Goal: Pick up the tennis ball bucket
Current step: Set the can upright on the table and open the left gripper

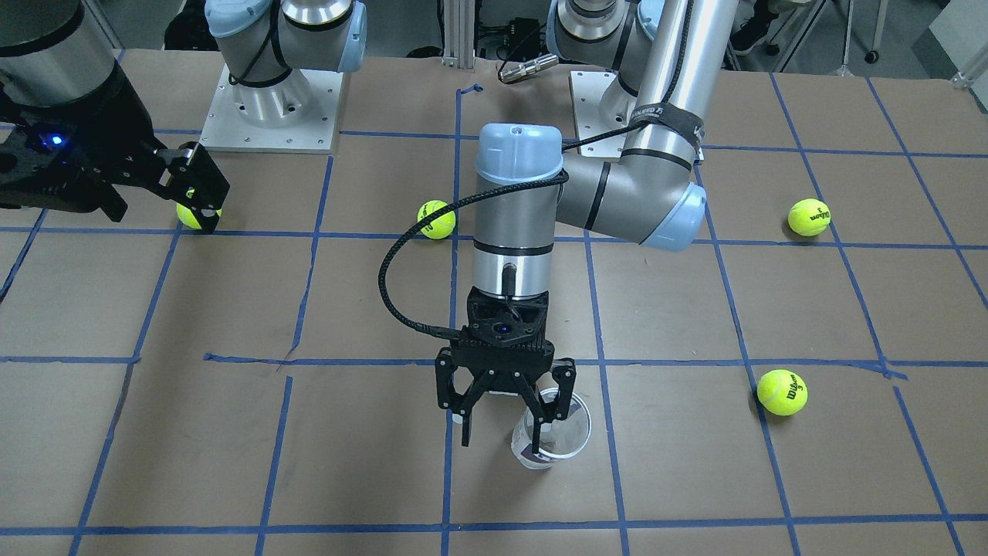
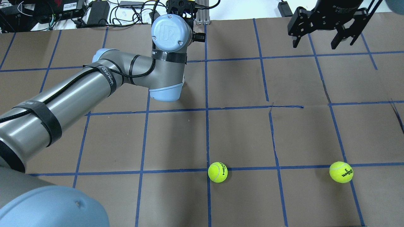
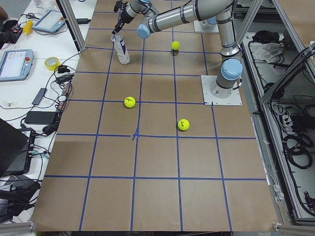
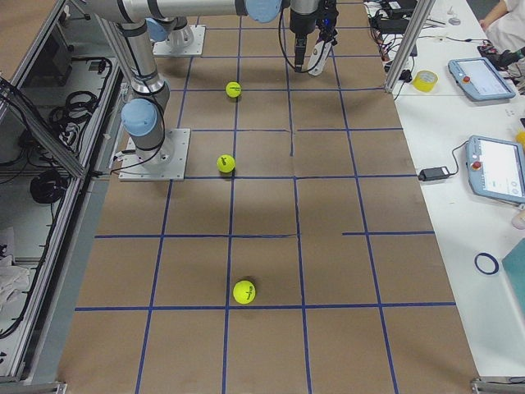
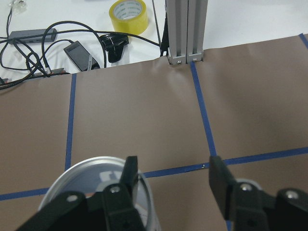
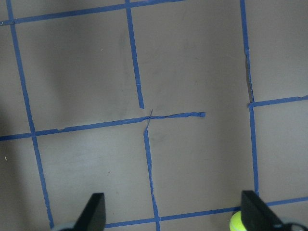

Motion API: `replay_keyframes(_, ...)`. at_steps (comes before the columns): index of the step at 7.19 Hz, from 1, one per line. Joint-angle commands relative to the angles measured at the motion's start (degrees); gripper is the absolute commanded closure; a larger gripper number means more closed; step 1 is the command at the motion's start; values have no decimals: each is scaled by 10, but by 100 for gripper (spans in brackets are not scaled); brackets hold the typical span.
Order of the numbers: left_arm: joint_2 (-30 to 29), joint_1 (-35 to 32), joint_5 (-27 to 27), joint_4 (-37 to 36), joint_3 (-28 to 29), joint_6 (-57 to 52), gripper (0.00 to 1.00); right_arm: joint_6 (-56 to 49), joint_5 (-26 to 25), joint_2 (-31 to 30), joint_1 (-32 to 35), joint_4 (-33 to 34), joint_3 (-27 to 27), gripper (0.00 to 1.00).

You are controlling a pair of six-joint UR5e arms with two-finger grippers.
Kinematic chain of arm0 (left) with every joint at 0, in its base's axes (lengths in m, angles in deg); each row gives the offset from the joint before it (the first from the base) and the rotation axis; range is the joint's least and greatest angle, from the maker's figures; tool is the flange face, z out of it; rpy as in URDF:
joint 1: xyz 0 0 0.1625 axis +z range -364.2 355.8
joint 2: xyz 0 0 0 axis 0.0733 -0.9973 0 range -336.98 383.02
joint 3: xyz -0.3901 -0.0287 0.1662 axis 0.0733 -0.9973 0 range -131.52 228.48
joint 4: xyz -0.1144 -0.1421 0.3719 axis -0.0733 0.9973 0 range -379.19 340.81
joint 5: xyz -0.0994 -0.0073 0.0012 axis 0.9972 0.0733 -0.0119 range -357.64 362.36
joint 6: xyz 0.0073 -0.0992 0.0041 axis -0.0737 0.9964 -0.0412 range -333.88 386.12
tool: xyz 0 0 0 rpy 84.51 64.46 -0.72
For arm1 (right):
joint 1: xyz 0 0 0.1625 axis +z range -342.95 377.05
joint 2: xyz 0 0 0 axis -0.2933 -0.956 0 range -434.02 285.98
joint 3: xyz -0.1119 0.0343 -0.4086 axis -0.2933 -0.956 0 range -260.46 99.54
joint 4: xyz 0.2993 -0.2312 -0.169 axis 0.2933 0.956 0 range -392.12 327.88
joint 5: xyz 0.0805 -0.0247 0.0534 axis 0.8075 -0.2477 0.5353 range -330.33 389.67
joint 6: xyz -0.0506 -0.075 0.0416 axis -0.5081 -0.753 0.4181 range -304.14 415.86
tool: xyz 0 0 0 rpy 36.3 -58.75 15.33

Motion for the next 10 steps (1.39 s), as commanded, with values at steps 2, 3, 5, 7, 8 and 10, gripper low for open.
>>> replay_keyframes(2, 30, -1, 0, 155, 25, 2, 0, 1, -1, 0, 0, 0, 0, 0)
replay_keyframes(3, 51, 8, 0, 291, 67, 6, 0, 1, -1, 0, 0, 0, -1, 0)
replay_keyframes(5, 88, 78, 65, 538, 153, 56, 0, 0, -1, 0, 0, 1, -3, 0)
replay_keyframes(7, 125, 141, 81, 633, 159, 49, 0, 0, -1, 0, 0, 1, -1, 0)
replay_keyframes(8, 132, 158, 79, 655, 153, 49, 0, 0, -1, 0, 0, 1, -1, 0)
replay_keyframes(10, 161, 177, 83, 685, 128, 48, 0, -1, -1, 0, 0, 2, -1, 0)
